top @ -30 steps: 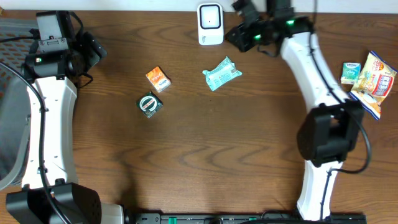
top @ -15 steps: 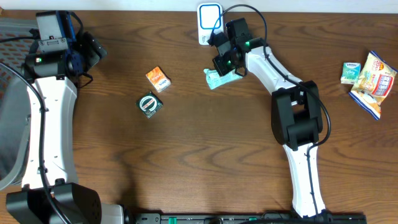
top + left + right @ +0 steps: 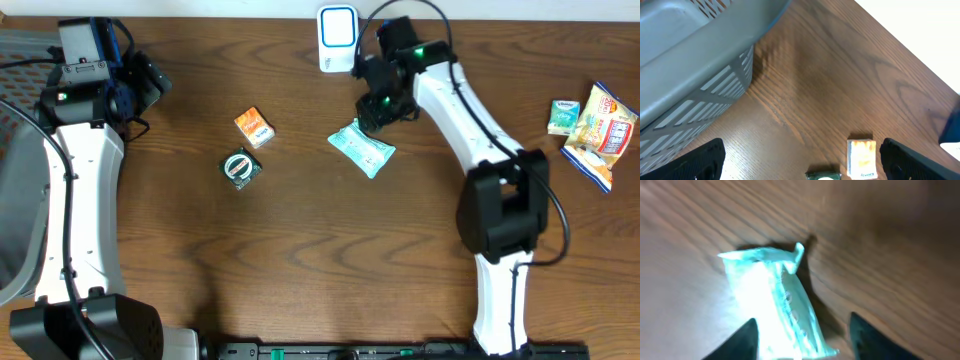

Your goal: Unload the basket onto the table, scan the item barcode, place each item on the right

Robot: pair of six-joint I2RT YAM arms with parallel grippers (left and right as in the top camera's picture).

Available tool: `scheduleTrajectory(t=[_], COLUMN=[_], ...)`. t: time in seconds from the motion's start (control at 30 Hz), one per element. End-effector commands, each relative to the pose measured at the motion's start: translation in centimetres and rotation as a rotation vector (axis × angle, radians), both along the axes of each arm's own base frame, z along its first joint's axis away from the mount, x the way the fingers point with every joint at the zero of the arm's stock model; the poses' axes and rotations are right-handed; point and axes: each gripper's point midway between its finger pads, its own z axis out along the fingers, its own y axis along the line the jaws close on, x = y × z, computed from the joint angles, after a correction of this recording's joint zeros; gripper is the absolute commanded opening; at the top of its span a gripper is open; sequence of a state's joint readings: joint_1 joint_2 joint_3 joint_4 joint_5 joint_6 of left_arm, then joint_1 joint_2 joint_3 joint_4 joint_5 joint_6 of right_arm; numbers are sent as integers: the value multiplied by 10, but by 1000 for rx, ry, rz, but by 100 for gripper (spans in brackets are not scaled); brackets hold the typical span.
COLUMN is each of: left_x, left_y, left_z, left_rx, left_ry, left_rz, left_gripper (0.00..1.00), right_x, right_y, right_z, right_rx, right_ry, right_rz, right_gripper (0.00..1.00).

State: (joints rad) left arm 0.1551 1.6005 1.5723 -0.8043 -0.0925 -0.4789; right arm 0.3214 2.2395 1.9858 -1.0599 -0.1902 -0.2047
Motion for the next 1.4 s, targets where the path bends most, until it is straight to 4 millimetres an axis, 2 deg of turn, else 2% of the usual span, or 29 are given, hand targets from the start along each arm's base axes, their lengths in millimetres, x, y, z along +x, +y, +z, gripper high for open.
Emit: scheduleTrajectory(t=[0.0, 0.2, 0.33, 0.47, 0.7, 0.73, 0.8, 0.83, 0.9, 0.93, 1.07, 1.13, 1.23, 1.37], left_x=[1, 1, 1, 1, 1, 1, 1, 1, 1, 1, 1, 1, 1, 1], left_y=[2, 2, 2, 3, 2, 2, 3, 2, 2, 2, 2, 2, 2, 2], left_z=[6, 6, 6, 6, 6, 6, 6, 6, 6, 6, 6, 6, 6, 6], left_rx=[5, 5, 5, 5, 5, 5, 5, 5, 5, 5, 5, 5, 5, 5], left_ry=[-15, -15, -15, -15, -15, -15, -15, -15, -15, -15, -15, -15, -15, -15], left_rz=[18, 18, 18, 18, 18, 18, 18, 18, 18, 18, 18, 18, 18, 18], left_gripper=[97, 98, 99, 98, 98, 98, 98, 98, 98, 98, 98, 98, 98, 98], right_x=[2, -19, -16, -16, -34, -36, -39, -40, -42, -42, -44, -44, -39, -15], right_y=[-12, -5, -7, -1, 17, 18, 19, 20, 22, 24, 32, 38, 48, 58], right_z=[8, 2, -17, -39, -73, -77, -80, -81, -82, -82, -81, -74, -49, 6], right_rx=[28, 245, 284, 325, 342, 339, 336, 335, 334, 333, 339, 382, 510, 702], right_ry=[2, 138, 175, 220, 320, 331, 345, 351, 356, 356, 369, 388, 374, 236], right_rz=[-7, 98, 89, 90, 119, 121, 122, 122, 126, 130, 114, 83, 87, 141], right_gripper=[59, 68, 72, 77, 78, 73, 55, 43, 11, 1, 1, 1, 1, 1])
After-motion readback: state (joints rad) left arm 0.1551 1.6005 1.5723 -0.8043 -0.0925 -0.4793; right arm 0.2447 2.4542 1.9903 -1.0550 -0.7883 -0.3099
